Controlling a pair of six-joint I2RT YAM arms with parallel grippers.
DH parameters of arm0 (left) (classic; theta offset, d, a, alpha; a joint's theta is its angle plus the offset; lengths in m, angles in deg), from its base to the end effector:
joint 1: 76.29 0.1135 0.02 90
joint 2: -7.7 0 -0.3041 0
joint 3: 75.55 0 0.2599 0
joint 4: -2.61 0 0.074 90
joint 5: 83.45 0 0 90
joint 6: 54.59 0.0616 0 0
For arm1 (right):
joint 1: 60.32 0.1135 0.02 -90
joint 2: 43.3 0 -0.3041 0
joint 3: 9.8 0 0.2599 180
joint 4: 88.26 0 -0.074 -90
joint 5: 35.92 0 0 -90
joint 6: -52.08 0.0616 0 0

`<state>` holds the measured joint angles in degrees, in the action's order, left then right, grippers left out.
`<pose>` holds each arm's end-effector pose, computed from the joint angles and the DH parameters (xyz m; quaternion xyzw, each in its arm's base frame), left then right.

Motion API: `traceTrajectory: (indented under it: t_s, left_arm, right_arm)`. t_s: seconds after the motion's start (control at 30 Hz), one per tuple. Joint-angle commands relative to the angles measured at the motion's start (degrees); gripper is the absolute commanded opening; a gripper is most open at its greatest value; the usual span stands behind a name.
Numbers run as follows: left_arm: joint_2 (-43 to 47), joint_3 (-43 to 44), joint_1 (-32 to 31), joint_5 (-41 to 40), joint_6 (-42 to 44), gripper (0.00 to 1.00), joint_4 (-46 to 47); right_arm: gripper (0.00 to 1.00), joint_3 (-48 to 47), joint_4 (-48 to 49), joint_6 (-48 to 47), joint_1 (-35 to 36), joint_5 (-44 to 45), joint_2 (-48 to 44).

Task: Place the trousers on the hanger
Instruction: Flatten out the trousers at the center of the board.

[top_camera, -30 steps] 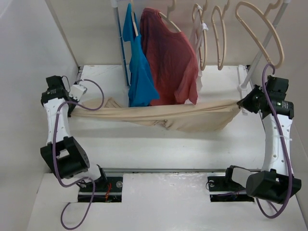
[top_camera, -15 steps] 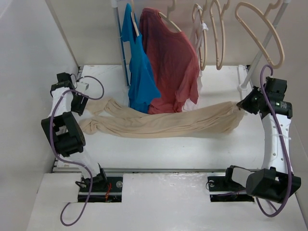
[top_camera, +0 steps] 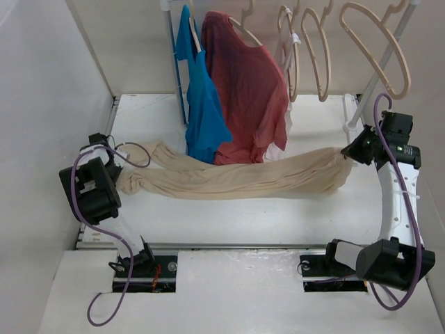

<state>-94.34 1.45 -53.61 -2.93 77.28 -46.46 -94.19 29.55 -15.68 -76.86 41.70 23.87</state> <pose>0.3244 0.1466 0.1713 0.1533 0.9751 0.1428 0.0728 0.2388 -0.0571 0.3759 0.2660 0.8800 0.1184 0.3753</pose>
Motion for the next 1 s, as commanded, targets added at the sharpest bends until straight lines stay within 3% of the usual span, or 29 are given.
traceTrajectory:
  t_s: [0.0,0.2,0.33,0.43,0.5,0.53,0.63,0.73,0.97]
  left_arm:
    - [1.7,3.1,0.9,1.5,-0.7,0.0,2.6]
    - [11.7,6.1,2.7,-1.2,4.9,0.0,1.4]
    - [15.4,13.8,4.6,-1.7,9.5,0.0,-2.2]
    - [14.7,16.7,4.6,4.9,14.1,0.0,-10.7]
    - [13.4,13.5,2.1,8.5,16.1,0.36,-15.1]
    - [13.4,11.5,2.1,9.1,16.1,0.37,-15.2]
    - [11.3,4.4,0.9,9.8,15.3,0.59,-10.4]
    - [7.9,2.5,0.4,11.2,14.6,0.65,-4.3]
    - [-2.3,7.0,0.4,14.4,10.2,0.63,-1.8]
  right_arm:
    - [0.0,-1.1,2.0,-1.1,-0.6,2.1,-1.0]
    - [0.0,-2.2,1.4,-1.1,-0.6,6.0,-2.7]
    - [0.0,-6.5,0.8,-1.1,-1.1,9.2,-2.8]
    - [0.0,-7.8,0.8,-1.1,-1.1,7.4,-2.2]
    - [0.0,-7.0,1.5,-1.1,-1.1,5.2,-2.2]
    - [0.0,-7.0,2.0,-1.1,-1.1,5.2,-2.2]
    - [0.0,-6.4,2.0,-1.1,-1.1,3.9,-2.2]
    - [0.0,-5.9,2.0,-1.1,-1.1,3.3,-2.2]
    - [0.0,-4.7,1.5,-1.8,-1.1,3.9,-2.2]
